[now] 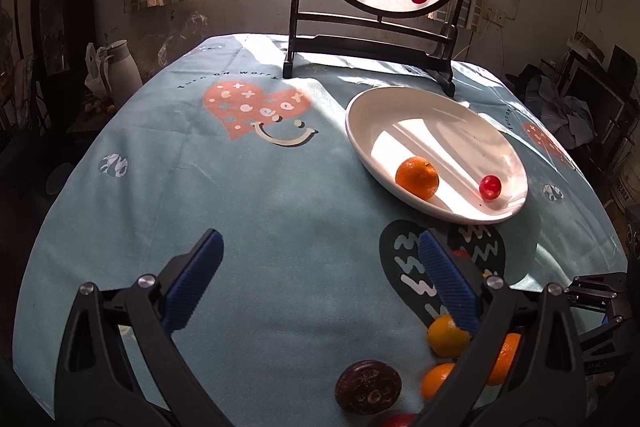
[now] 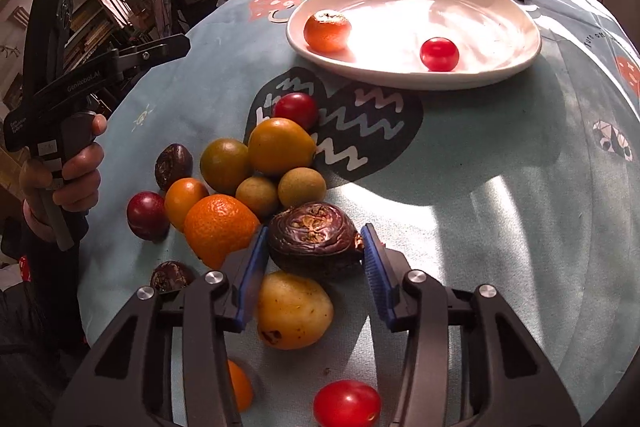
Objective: Organize fruits
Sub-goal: 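Grasp a dark brown round fruit with the right tool while the left grasps another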
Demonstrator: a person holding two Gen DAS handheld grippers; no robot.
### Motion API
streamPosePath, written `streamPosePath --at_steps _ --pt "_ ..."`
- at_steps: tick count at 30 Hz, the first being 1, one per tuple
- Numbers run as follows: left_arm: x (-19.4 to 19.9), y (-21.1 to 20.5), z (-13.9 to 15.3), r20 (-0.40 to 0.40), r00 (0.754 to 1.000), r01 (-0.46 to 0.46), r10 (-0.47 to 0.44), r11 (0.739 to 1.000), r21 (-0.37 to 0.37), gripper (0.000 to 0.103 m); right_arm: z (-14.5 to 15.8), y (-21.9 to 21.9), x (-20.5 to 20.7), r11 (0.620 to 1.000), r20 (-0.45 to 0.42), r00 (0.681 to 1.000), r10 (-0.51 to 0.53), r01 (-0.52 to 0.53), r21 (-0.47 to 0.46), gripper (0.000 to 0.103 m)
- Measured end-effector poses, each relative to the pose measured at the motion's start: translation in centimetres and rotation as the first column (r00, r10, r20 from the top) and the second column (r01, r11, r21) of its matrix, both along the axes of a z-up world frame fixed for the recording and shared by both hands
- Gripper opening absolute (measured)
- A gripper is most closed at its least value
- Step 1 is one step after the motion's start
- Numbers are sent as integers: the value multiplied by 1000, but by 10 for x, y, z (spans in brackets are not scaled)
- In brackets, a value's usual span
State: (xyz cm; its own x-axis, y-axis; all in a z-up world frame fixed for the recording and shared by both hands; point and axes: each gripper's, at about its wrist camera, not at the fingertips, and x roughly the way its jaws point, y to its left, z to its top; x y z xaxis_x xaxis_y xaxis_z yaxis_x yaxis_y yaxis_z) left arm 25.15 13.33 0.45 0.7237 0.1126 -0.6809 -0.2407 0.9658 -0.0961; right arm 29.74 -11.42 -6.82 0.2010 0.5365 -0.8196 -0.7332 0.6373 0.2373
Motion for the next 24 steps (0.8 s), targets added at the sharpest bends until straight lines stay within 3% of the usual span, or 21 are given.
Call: streamPosePath --at_steps 2,5,10,14,22,24 --pt "-5 0 -4 -22 997 68 -69 997 -28 100 5 -5 4 999 -7 1000 -27 27 37 47" --pt "-17 1 -21 -58 976 200 -208 973 -117 99 9 -14 12 995 -5 997 -81 82 59 47" --pt "-28 -2 -42 -113 943 286 -314 935 -211 88 7 -15 16 993 -15 994 -107 108 49 47" --pt "-24 -10 -55 -176 925 297 -337 929 -219 71 7 -15 17 993 -9 994 -109 109 43 47" --pt "-33 -26 -56 -206 936 265 -285 957 -119 67 6 -14 17 993 -3 994 -113 113 35 47" --pt "-36 -28 -54 -203 940 253 -274 960 -122 58 6 -14 17 993 -3 993 -114 114 32 47"
